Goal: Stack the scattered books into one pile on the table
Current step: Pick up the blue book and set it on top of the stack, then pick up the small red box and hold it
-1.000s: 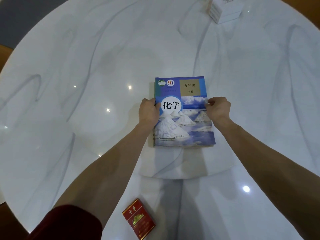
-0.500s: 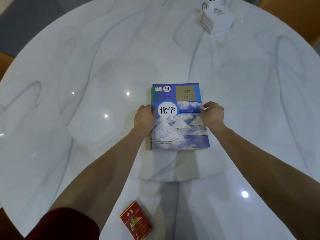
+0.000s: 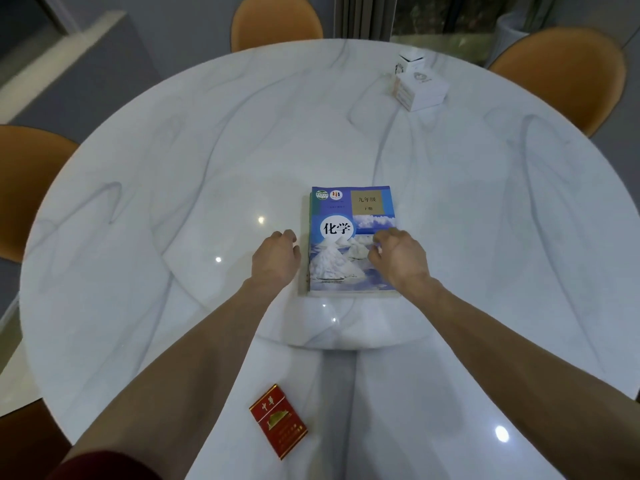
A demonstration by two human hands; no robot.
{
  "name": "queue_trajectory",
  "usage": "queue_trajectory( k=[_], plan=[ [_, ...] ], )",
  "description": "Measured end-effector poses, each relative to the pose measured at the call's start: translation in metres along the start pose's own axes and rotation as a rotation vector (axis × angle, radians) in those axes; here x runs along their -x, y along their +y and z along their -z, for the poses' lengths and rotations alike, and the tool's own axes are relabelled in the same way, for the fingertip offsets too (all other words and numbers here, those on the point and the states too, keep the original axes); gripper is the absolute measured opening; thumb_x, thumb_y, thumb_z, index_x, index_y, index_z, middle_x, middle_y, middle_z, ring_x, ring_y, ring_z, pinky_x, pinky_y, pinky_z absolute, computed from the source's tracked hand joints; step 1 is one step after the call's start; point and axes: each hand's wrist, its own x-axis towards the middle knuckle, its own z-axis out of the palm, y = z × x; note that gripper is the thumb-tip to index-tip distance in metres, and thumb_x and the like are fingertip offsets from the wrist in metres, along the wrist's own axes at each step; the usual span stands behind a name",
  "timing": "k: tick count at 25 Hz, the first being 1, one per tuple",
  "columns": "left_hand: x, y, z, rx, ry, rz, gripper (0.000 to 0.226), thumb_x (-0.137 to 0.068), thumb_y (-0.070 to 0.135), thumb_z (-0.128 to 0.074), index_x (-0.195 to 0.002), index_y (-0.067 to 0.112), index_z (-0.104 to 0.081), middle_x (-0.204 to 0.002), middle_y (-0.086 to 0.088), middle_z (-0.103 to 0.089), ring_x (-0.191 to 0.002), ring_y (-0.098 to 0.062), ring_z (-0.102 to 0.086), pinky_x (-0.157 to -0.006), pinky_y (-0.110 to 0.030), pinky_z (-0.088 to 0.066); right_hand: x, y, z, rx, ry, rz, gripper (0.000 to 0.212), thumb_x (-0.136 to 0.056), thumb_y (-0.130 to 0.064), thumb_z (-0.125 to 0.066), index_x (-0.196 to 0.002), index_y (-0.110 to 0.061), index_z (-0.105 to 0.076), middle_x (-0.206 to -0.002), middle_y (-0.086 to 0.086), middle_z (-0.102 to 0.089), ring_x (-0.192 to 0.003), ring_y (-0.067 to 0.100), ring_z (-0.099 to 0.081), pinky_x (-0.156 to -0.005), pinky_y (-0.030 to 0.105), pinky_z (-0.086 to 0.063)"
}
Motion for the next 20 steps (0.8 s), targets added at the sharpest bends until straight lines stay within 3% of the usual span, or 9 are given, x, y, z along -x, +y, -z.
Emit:
queue_trajectory(
  k=[10, 14, 20],
  plan=[
    [0.110, -0.024, 0.004, -0.054, -0.009, -0.001, 0.030, -0.094, 0.023, -0.046, -0.120, 0.010, -0.054, -0.113, -0.012, -0.060, -0.102, -0.027, -0.058, -0.077, -0.036, -0.049, 0.093, -0.043, -0.020, 0.114, -0.073, 0.246, 0.032, -0.093, -0.024, -0.040, -0.115, -0.009, -0.057, -0.112, 0.011, -0.062, -0.103, 0.029, -0.056, -0.083, 0.036, -0.044],
    [0.160, -0.042, -0.009, -0.064, -0.047, 0.013, 0.034, -0.093, 0.025, -0.049, -0.124, 0.012, -0.051, -0.117, -0.010, -0.057, -0.108, -0.025, -0.055, -0.082, -0.037, -0.050, 0.128, -0.055, -0.041, 0.096, -0.142, 0.306, 0.032, -0.094, -0.026, -0.039, -0.115, -0.011, -0.057, -0.112, 0.009, -0.061, -0.104, 0.026, -0.054, -0.084, 0.036, -0.044],
    [0.225, -0.058, -0.040, -0.115, -0.182, 0.029, 0.064, -0.086, 0.045, -0.054, -0.138, 0.014, -0.036, -0.136, -0.009, -0.046, -0.125, -0.027, -0.040, -0.095, -0.038, -0.045, 0.174, -0.069, -0.074, -0.008, -0.315, 0.329, 0.034, -0.093, -0.030, -0.042, -0.118, -0.012, -0.056, -0.115, 0.009, -0.060, -0.106, 0.026, -0.055, -0.087, 0.037, -0.046]
  ],
)
